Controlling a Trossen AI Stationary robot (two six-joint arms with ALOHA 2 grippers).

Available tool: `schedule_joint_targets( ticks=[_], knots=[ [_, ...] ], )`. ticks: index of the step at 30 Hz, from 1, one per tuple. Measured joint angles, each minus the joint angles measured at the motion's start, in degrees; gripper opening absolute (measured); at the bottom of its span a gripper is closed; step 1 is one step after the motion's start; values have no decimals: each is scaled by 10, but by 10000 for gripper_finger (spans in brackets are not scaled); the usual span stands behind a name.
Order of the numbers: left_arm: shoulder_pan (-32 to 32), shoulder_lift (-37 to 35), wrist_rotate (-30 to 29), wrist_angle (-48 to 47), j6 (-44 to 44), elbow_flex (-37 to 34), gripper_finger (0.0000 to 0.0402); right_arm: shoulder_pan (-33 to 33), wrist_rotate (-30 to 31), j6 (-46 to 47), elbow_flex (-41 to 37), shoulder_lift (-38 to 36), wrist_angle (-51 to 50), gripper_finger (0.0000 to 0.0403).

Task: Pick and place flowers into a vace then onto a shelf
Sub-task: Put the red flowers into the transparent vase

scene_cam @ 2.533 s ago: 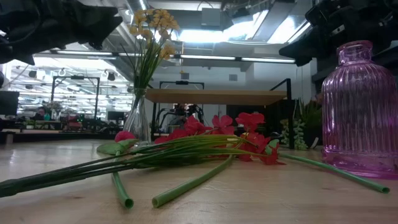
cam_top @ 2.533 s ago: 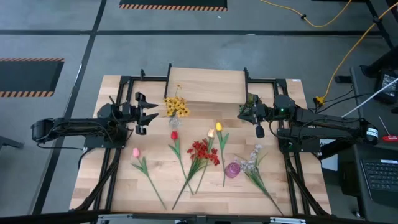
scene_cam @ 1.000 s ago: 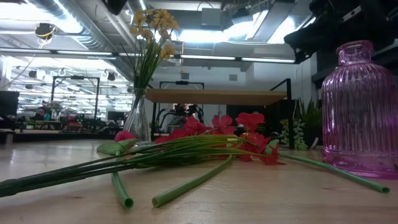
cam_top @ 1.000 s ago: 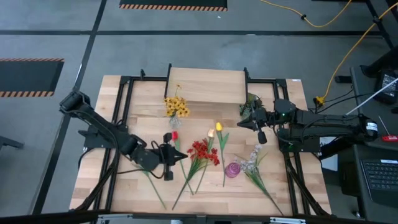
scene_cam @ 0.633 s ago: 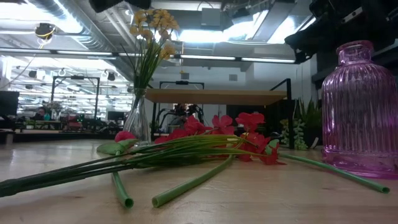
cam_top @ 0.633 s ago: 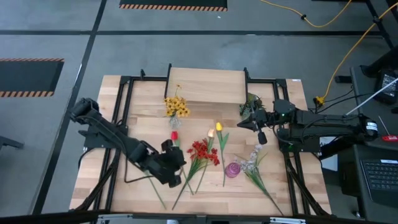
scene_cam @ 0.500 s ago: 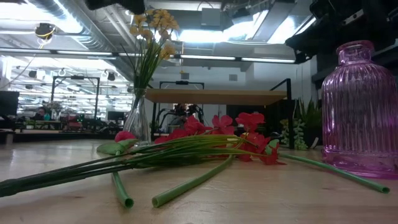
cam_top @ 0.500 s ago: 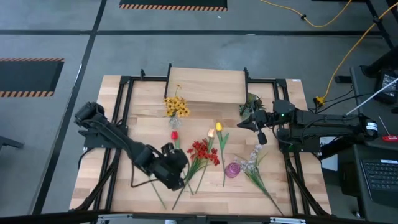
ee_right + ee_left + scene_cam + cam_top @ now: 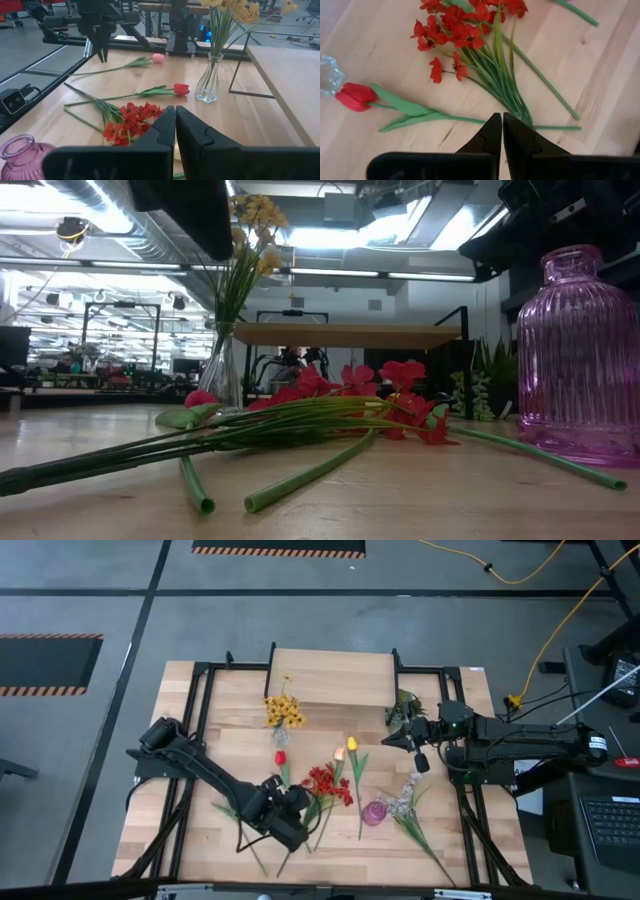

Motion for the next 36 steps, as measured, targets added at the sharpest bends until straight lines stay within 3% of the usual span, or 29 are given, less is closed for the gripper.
schedule_joint_targets(
  ticks=[11,19,36],
  knots=[
    [13,18,12,4,-80,0,125,0,0,-1,0,0,-24,18],
    [13,64,36,50,-85,0,189,0,0,-3,0,0,-24,18],
    [26,112,75,76,-79,0,197,0,0,-3,0,0,-25,18]
  ],
)
